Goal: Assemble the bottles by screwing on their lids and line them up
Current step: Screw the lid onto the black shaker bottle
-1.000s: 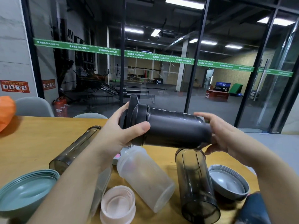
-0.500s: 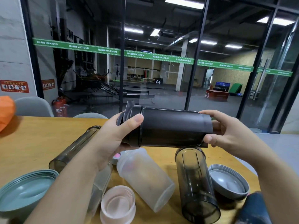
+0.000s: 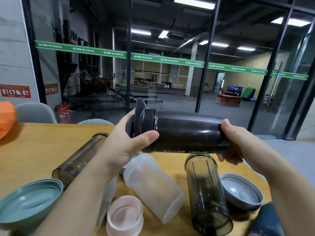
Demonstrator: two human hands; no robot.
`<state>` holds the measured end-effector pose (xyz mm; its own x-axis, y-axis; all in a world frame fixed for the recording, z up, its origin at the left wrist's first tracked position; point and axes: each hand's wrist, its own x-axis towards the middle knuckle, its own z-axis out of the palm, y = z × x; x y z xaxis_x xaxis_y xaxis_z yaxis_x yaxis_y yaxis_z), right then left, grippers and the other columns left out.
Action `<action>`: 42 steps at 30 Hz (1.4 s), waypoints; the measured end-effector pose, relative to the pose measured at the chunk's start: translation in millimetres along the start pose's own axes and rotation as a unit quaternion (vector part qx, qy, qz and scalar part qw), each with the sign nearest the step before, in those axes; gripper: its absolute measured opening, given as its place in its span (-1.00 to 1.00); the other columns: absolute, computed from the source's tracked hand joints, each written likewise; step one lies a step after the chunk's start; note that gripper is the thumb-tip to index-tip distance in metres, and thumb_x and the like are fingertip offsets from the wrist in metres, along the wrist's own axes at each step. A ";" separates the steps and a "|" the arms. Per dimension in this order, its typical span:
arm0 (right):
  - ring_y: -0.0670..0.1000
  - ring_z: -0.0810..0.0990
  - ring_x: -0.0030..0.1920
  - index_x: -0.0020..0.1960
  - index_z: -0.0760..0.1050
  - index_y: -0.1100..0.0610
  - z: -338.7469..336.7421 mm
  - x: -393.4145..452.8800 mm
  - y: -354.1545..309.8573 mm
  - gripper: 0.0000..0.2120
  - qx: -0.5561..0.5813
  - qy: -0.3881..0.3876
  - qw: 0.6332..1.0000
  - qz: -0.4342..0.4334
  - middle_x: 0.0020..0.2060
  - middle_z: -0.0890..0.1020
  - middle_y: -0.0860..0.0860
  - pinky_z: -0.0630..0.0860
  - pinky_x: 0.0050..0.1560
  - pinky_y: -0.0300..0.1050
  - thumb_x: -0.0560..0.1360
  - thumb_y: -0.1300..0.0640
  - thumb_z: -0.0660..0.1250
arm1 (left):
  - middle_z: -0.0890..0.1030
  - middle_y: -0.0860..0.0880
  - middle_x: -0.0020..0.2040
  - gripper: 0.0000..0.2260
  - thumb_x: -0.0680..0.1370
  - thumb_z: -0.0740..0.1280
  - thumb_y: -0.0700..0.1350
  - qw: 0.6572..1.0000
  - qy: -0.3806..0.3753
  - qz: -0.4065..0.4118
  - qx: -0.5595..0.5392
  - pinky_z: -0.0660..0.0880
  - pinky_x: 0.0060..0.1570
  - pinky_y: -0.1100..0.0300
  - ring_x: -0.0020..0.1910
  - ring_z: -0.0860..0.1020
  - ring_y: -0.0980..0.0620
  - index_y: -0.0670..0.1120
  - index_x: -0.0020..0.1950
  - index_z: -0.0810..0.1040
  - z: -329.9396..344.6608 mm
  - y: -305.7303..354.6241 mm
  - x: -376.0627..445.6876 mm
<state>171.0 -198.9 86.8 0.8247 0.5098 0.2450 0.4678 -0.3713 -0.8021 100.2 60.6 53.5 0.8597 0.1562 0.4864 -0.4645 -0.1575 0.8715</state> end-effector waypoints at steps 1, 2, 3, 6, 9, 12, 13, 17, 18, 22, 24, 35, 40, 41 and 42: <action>-0.01 0.35 -0.55 -0.20 0.46 0.15 0.9 0.1 0.0 -0.18 0.001 0.000 1.000 0.021 -0.50 0.53 0.11 0.27 -0.50 -0.22 0.15 -0.63 0.10 | 0.66 0.12 0.07 -0.27 0.14 0.47 0.15 1.000 0.003 0.009 0.009 0.51 -0.08 0.38 0.07 0.61 0.18 0.11 0.31 0.43 0.5 -0.2 -0.1; 0.01 0.35 -0.53 -0.23 0.46 0.15 1.7 0.8 0.6 -0.22 0.004 0.002 0.999 0.040 -0.51 0.51 0.12 0.28 -0.46 -0.19 0.21 -0.59 0.06 | 0.66 0.13 0.08 -0.21 0.14 0.48 0.14 1.000 0.007 0.017 0.017 0.50 -0.10 0.41 0.06 0.61 0.20 0.08 0.36 0.40 1.0 0.0 -0.6; 0.04 0.37 -0.49 -0.24 0.46 0.15 2.9 0.9 0.0 -0.25 0.009 0.008 0.998 0.054 -0.49 0.50 0.13 0.30 -0.42 -0.17 0.24 -0.55 0.03 | 0.66 0.12 0.10 -0.17 0.14 0.48 0.13 0.999 0.010 0.024 0.024 0.50 -0.08 0.42 0.08 0.60 0.20 0.05 0.40 0.37 0.7 -0.3 -0.8; 0.15 0.43 -0.33 -0.25 0.51 0.14 3.3 1.0 0.8 -0.15 0.034 0.024 0.996 0.077 -0.41 0.51 0.17 0.37 -0.24 -0.02 0.05 -0.65 0.12 | 0.59 0.05 0.25 -0.09 0.13 0.50 0.17 0.997 0.019 0.040 0.057 0.50 0.17 0.23 0.23 0.54 0.13 0.05 0.46 0.32 0.7 -1.4 -1.1; 0.15 0.43 -0.31 -0.27 0.53 0.12 3.2 -2.4 -5.4 -0.12 0.039 0.014 0.996 0.084 -0.39 0.52 0.17 0.37 -0.20 0.00 -0.04 -0.68 0.15 | 0.56 0.04 0.28 -0.07 0.14 0.49 0.22 0.997 0.022 0.038 0.069 0.46 0.27 0.06 0.27 0.52 0.07 0.06 0.47 0.29 1.8 -1.0 -0.9; 0.02 0.46 -0.50 -0.14 0.52 0.20 6.8 -2.5 -14.1 -0.16 -0.004 0.008 0.997 0.081 -0.47 0.56 0.12 0.35 -0.39 -0.14 0.16 -0.55 0.00 | 0.59 0.03 0.24 -0.11 0.18 0.48 0.30 0.998 0.014 0.022 0.058 0.46 0.26 -0.03 0.24 0.55 0.05 0.04 0.45 0.33 2.9 1.9 -0.7; -0.01 0.50 -0.52 -0.09 0.53 0.17 8.6 -2.3 -15.5 -0.19 -0.020 0.017 0.997 0.076 -0.47 0.60 0.09 0.38 -0.40 -0.13 0.18 -0.51 -0.04 | 0.60 0.03 0.24 -0.12 0.19 0.47 0.32 0.998 0.019 0.014 0.052 0.45 0.27 -0.05 0.23 0.55 0.05 0.03 0.44 0.35 2.8 3.1 -0.4; -0.07 0.62 -0.09 0.29 0.36 -0.10 12.1 0.4 -15.6 -0.22 -0.091 0.094 0.991 0.014 -0.07 0.62 -0.10 0.57 0.01 0.06 0.21 -0.50 -0.01 | 0.62 0.00 0.21 -0.09 0.15 0.49 0.38 0.998 0.043 -0.032 0.038 0.49 0.22 -0.09 0.20 0.58 -0.01 -0.01 0.40 0.41 2.8 7.2 3.5; -0.09 0.57 0.03 0.38 0.24 -0.15 11.9 0.0 -15.8 -0.18 -0.099 0.094 0.991 -0.004 0.06 0.55 -0.17 0.53 0.11 0.02 0.19 -0.48 0.07 | 0.63 0.00 0.19 -0.11 0.15 0.50 0.39 0.997 0.047 -0.045 0.036 0.51 0.19 -0.09 0.18 0.59 -0.03 -0.01 0.37 0.44 2.9 7.9 4.3; -0.21 0.26 0.33 0.47 0.03 -0.23 11.3 0.2 -17.2 -0.04 -0.247 0.071 0.965 -0.059 0.29 0.29 -0.27 0.26 0.32 -0.14 0.18 -0.35 0.37 | 0.70 -0.01 -0.02 -0.38 0.19 0.52 0.28 0.991 0.058 -0.121 0.008 0.63 -0.06 0.00 -0.05 0.67 -0.02 0.00 0.14 0.58 9.9 15.2 2.9; -0.18 0.19 0.39 0.48 0.04 -0.21 11.7 0.5 -17.4 -0.05 -0.309 0.062 0.945 -0.084 0.34 0.27 -0.26 0.19 0.34 -0.19 0.23 -0.23 0.48 | 0.70 -0.02 -0.09 -0.49 0.23 0.48 0.25 0.987 0.060 -0.151 -0.008 0.64 -0.15 0.08 -0.16 0.66 0.03 -0.02 0.04 0.63 15.5 20.9 1.2; -0.05 0.41 0.22 0.38 0.15 -0.15 23.3 -3.3 -27.6 -0.13 -0.451 0.072 0.885 -0.090 0.25 0.41 -0.18 0.30 0.29 -0.05 0.20 -0.26 0.49 | 0.69 -0.16 -0.08 -0.22 0.05 0.44 0.37 0.973 0.036 -0.226 0.030 0.65 -0.23 0.04 -0.18 0.70 -0.10 -0.15 0.07 0.60 18.8 32.8 -2.9; -0.08 0.50 0.01 0.27 0.24 -0.20 22.2 -5.4 -28.1 -0.20 -0.410 0.057 0.904 -0.107 0.04 0.45 -0.22 0.46 -0.04 -0.19 0.11 -0.29 0.48 | 0.68 -0.18 -0.08 -0.20 -0.05 0.42 0.37 0.976 0.038 -0.209 0.057 0.61 -0.32 0.12 -0.24 0.69 -0.10 -0.13 0.00 0.62 13.5 39.8 -3.2; -0.09 0.50 -0.02 0.25 0.25 -0.20 21.0 -5.9 -28.9 -0.21 -0.415 0.054 0.902 -0.107 0.00 0.46 -0.22 0.47 -0.04 -0.18 0.10 -0.31 0.47 | 0.68 -0.18 -0.08 -0.22 -0.05 0.41 0.36 0.976 0.037 -0.208 0.060 0.60 -0.35 0.14 -0.25 0.69 -0.10 -0.12 -0.01 0.62 13.5 41.4 -4.0; -0.09 0.50 -0.04 0.23 0.27 -0.20 20.3 -6.3 -29.8 -0.22 -0.422 0.052 0.899 -0.105 -0.03 0.46 -0.22 0.48 -0.05 -0.17 0.08 -0.33 0.46 | 0.68 -0.18 -0.08 -0.22 -0.04 0.43 0.36 0.976 0.034 -0.205 0.067 0.60 -0.35 0.14 -0.26 0.69 -0.10 -0.12 0.00 0.61 13.6 42.9 -4.8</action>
<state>145.4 -175.3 98.2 0.6944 0.5781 0.4284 0.6549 -0.7545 -0.0434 79.0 39.8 87.7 0.9492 0.2964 0.1054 -0.0485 -0.1931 0.9800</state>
